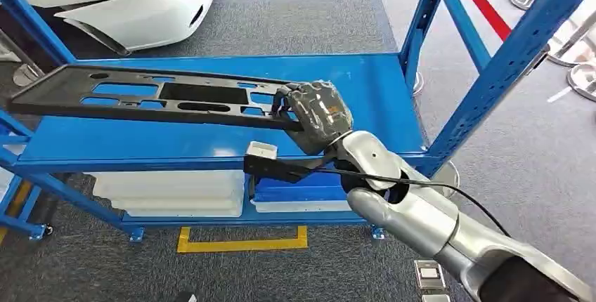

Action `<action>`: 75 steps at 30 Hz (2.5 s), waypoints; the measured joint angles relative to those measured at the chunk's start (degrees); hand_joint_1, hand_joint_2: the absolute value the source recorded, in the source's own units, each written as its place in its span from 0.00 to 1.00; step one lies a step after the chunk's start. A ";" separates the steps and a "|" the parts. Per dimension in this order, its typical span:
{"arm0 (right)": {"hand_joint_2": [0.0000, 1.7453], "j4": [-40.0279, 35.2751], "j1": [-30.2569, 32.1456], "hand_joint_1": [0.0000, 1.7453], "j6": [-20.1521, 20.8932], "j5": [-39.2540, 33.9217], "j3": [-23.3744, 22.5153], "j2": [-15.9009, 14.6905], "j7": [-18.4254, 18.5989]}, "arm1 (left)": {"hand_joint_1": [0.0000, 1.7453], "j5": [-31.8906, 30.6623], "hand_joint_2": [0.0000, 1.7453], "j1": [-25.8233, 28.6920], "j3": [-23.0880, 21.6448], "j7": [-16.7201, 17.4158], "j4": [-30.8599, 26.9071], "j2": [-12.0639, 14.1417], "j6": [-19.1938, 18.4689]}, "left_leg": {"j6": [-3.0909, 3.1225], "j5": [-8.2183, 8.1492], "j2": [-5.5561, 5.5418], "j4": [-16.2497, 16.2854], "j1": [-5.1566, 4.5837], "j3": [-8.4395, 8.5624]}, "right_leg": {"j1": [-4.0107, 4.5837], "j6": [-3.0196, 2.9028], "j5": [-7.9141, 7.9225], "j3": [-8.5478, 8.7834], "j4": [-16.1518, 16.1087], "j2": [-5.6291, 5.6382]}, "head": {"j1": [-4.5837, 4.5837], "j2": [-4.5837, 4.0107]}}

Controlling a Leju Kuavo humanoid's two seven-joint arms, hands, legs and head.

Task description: Take the parts from the cabinet and place them on the table.

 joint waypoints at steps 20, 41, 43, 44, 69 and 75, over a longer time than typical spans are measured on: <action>1.00 -0.02 0.32 1.00 -0.83 -0.24 -0.04 -0.48 0.90 | 0.00 0.09 1.00 -0.06 0.00 0.24 0.02 -0.07 -0.61 | 2.69 7.28 1.62 -5.67 -0.53 -0.36 | 0.16 3.37 -6.41 -7.02 18.43 -0.08 | 0.63 0.00; 1.00 -0.04 -0.81 1.00 -0.63 0.90 -0.02 -0.26 2.23 | 0.00 0.07 1.00 -0.29 0.02 0.48 0.02 -0.37 -1.11 | -0.74 1.24 -0.22 -3.70 1.14 4.95 | 0.37 2.54 4.38 -6.02 2.26 2.02 | -1.29 0.00; 1.00 -0.02 -0.45 1.00 -0.35 0.98 0.00 -0.42 2.23 | 0.00 0.00 1.00 -0.13 0.02 0.50 0.02 -0.39 -1.18 | 0.74 2.63 0.00 -3.80 0.80 3.82 | -0.14 3.34 5.86 -6.54 1.57 2.26 | -1.07 0.00; 1.00 0.00 -0.31 1.00 -0.28 1.03 0.02 -0.55 2.23 | 0.00 -0.07 1.00 -0.24 0.02 0.50 0.02 -0.46 -1.29 | 1.23 3.39 0.63 -3.82 0.84 3.34 | -0.27 3.42 4.55 -6.95 2.10 1.68 | -1.25 0.00; 1.00 -0.20 -0.83 1.00 -1.05 0.50 0.09 -0.33 2.08 | 0.00 0.17 1.00 -0.23 0.07 0.55 0.05 -0.50 -1.51 | -3.07 4.01 0.05 1.02 1.90 2.33 | 0.39 1.41 3.90 -5.44 1.52 1.36 | -0.18 0.00; 1.00 -0.22 0.08 1.00 -1.14 0.50 0.09 -0.79 2.40 | 0.00 0.17 1.00 0.09 0.90 0.63 0.09 -0.37 -1.42 | 1.40 4.08 1.08 -3.32 0.84 1.63 | 0.06 3.27 4.84 -8.84 2.58 1.74 | 0.00 0.00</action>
